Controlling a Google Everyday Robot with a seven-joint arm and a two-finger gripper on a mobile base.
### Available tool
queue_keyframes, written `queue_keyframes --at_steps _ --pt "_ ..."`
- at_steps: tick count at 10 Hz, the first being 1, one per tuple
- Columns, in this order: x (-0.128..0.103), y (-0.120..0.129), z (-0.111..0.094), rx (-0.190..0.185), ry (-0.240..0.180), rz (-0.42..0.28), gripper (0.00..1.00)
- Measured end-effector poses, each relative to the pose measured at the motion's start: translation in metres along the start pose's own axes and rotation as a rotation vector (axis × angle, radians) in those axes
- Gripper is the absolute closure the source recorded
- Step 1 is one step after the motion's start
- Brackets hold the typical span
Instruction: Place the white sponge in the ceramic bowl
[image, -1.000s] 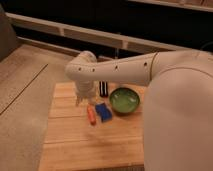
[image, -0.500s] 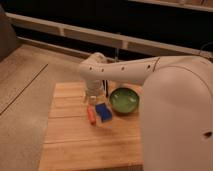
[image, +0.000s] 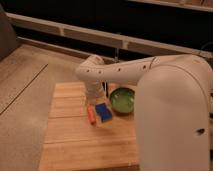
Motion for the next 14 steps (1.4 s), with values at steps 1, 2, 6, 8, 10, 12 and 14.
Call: queue_keyframes --at_steps 1,2,6,8,10,12,14 --pt "0.004 -0.004 0.007 0.02 0.022 0.007 0.35" --pt "0.007 -0.007 0.014 0.037 0.042 0.02 0.35" --pt "0.021 -0.023 0.044 0.074 0.119 0.1 0.35" --pt "0.026 -0.03 0.059 0.091 0.152 0.131 0.35" --pt "0.028 -0.034 0.068 0.104 0.174 0.143 0.35" --pt "0.029 -0.039 0.077 0.108 0.19 0.157 0.35" --pt "0.028 -0.044 0.087 0.107 0.207 0.156 0.35"
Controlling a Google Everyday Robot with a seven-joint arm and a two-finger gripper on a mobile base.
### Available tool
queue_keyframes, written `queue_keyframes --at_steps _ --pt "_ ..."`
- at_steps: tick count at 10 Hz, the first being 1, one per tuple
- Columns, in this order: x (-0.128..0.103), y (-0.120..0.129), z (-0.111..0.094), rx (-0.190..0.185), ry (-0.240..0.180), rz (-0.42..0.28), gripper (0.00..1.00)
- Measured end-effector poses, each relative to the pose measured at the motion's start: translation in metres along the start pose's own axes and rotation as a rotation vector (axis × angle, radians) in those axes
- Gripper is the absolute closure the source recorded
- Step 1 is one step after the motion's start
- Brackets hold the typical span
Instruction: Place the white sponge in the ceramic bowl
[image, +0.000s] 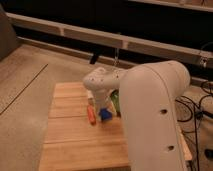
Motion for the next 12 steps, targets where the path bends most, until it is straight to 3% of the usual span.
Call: queue_keyframes --at_steps 2,8,12 --pt "-0.007 0.002 0.007 -0.035 0.005 -0.009 0.35" --pt "-0.028 0.027 0.009 -0.197 -0.044 -0.114 0.35" --pt "-0.025 0.021 0.017 -0.194 -0.032 -0.162 0.35"
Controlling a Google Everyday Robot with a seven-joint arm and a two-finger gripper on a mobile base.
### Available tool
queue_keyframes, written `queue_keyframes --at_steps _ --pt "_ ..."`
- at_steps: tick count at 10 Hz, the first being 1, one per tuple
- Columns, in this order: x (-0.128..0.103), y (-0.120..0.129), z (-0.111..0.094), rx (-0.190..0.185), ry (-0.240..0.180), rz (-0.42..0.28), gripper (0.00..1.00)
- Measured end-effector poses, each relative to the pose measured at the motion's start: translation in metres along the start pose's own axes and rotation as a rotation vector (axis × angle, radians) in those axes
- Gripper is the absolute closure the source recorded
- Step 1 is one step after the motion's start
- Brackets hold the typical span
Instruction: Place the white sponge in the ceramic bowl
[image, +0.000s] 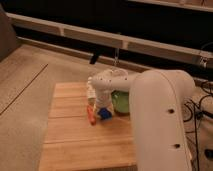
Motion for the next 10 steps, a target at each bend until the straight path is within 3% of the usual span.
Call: queue_keyframes --at_steps 5,10 --pt "0.0 -0.016 0.002 0.045 0.027 -0.021 0.35" --pt "-0.004 -0.013 0.021 0.017 0.051 -0.021 0.38"
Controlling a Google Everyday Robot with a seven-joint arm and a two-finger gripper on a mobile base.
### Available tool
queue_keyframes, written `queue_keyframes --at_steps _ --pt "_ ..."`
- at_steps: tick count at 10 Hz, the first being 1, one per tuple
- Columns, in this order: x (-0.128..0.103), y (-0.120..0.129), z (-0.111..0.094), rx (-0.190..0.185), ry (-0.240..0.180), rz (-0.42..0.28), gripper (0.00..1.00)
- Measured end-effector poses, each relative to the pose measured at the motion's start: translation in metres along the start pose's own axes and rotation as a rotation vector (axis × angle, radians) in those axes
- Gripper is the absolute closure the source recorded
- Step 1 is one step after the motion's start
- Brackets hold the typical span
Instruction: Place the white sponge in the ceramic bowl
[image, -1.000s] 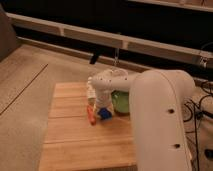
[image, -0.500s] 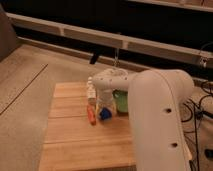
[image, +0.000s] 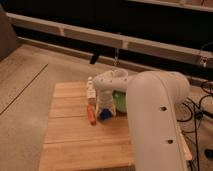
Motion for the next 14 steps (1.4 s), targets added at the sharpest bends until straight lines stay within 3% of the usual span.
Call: queue_keyframes --at_steps 6,8,10,11,12,14 --pt "-0.007 0.005 -0.006 -0.031 -0.043 -0.017 0.96" --pt "-0.005 0.022 -0.029 -0.066 -0.052 -0.021 1.0" --pt "-0.008 0.034 -0.054 -0.069 -0.082 -0.042 1.0" --pt "-0.011 0.04 -0.076 -0.047 -0.113 -0.059 1.0" --pt "-0.014 0.04 -0.097 -0.002 -0.146 -0.061 1.0" --pt "-0.012 0.015 -0.125 0.075 -0.183 -0.012 1.0"
